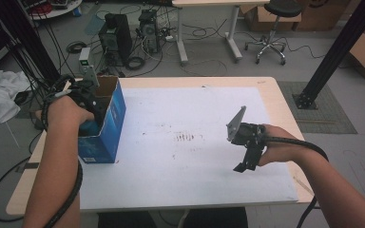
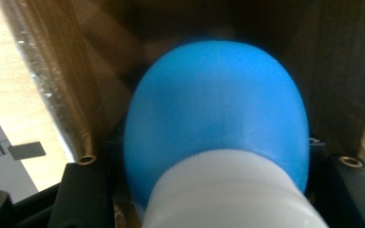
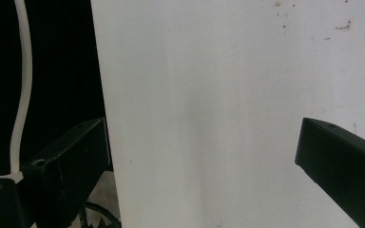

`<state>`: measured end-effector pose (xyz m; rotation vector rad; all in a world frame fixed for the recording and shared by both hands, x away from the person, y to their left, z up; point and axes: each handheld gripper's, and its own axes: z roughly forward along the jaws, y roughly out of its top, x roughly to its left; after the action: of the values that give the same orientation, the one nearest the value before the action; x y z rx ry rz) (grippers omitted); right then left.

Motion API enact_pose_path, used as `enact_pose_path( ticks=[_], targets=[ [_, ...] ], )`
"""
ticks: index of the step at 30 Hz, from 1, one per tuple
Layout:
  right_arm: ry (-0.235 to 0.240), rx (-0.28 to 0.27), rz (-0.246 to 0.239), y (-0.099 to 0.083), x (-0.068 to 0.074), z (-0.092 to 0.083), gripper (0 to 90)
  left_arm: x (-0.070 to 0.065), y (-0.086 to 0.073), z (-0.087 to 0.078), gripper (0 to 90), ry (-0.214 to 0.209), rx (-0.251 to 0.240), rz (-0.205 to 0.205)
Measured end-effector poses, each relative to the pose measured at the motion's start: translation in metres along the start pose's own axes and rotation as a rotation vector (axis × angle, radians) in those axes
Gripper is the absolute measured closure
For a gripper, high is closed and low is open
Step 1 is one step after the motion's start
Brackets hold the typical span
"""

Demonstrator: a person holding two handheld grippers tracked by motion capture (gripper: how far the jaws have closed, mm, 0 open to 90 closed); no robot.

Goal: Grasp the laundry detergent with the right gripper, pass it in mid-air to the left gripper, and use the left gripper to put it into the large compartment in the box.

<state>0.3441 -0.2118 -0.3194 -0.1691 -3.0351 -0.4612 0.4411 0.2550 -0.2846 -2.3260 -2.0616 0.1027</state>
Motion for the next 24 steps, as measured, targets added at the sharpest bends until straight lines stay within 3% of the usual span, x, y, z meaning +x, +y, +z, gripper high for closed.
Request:
enact_pose_path(
  ticks=[8, 14, 24],
  targets=[
    [0.001, 0.002, 0.002, -0.0008, 0.0009, 0.0002, 4.2, 0.0015, 0.0002, 0.0053, 38.5, -0.002, -0.007, 0.006],
    [0.0, -0.003, 0.0, -0.0012, 0.0017, 0.0005, 4.5, 0.0003, 0.0015, 0.0052, 38.4, -0.007, -0.026, -0.045],
    [0.001, -0.007, -0.006, -0.0012, 0.0036, -0.0007, 5.2, 0.001, -0.0006, 0.0045, 36.5, -0.008, -0.026, -0.052]
  ],
)
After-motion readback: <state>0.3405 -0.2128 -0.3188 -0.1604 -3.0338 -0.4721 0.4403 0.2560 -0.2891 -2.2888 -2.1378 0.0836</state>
